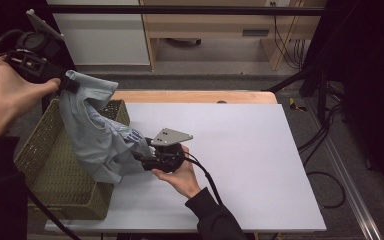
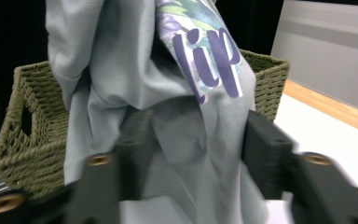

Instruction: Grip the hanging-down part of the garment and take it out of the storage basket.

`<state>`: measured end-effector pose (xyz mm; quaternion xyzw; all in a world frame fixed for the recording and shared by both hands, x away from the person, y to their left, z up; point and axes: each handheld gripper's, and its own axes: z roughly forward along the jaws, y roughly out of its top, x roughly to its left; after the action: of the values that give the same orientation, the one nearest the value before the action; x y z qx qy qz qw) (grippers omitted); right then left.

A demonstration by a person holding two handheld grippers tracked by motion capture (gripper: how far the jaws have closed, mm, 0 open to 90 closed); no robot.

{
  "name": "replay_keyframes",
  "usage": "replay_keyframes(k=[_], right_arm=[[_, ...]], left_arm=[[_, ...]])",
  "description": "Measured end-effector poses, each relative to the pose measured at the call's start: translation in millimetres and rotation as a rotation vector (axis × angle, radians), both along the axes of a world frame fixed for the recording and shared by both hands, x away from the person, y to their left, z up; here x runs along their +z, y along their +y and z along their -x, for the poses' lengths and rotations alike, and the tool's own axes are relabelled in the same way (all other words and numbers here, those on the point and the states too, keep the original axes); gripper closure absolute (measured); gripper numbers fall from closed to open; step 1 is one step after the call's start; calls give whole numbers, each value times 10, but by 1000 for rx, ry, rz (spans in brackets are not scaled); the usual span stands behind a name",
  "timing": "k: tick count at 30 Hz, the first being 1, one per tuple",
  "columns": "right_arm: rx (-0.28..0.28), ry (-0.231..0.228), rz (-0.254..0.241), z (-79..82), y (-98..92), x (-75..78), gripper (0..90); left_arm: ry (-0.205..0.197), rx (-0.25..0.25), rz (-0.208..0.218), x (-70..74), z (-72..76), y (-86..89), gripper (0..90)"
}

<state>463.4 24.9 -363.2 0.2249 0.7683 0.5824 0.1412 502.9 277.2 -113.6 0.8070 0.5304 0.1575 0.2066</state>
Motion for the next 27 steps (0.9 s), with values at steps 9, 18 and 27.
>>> replay_keyframes(k=[9, 18, 27], right_arm=[[-128, -33, -114, 165, -586, 61, 160], [-244, -48, -129, 324, -1171, -34, 88], [-336, -46, -121, 473, -1637, -148, 82]], left_arm=[[11, -13, -14, -18, -19, -81, 820], [10, -28, -11, -37, -20, -118, 820], [27, -29, -12, -61, -41, -147, 819]])
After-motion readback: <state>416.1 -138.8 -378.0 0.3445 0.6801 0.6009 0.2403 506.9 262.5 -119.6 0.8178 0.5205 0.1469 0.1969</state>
